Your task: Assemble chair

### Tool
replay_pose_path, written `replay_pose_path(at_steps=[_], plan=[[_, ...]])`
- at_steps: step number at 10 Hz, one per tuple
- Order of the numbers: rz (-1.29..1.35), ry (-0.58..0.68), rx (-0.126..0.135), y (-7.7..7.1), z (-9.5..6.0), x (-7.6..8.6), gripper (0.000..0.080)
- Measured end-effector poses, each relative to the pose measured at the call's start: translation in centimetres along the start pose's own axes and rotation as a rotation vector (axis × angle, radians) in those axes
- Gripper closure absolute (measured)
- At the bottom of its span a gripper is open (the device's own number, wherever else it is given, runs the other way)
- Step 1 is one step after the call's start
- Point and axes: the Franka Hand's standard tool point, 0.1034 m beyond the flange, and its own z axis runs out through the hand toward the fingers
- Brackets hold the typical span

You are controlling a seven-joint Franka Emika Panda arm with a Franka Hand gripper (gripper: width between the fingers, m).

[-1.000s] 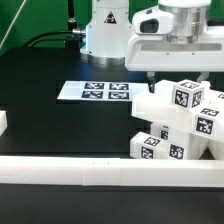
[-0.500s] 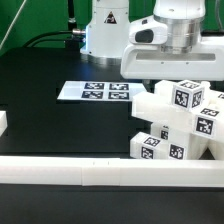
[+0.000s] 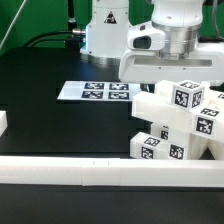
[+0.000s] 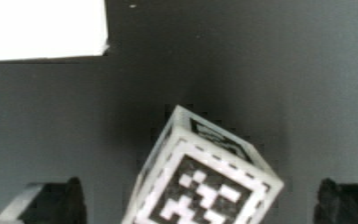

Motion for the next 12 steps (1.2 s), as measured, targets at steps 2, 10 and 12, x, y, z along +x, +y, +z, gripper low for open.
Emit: replay_pose_path(at_steps=[2,10,12], plan=[[0.001,-0.009,-0.004,0.16,0.48,-0.23,0.0151],[0.001,-0.011,-0.005,0.19,0.56,-0.28,0.0517],[0.001,-0.012,-0.004,0.18,0.52,-0.29,0.0517]])
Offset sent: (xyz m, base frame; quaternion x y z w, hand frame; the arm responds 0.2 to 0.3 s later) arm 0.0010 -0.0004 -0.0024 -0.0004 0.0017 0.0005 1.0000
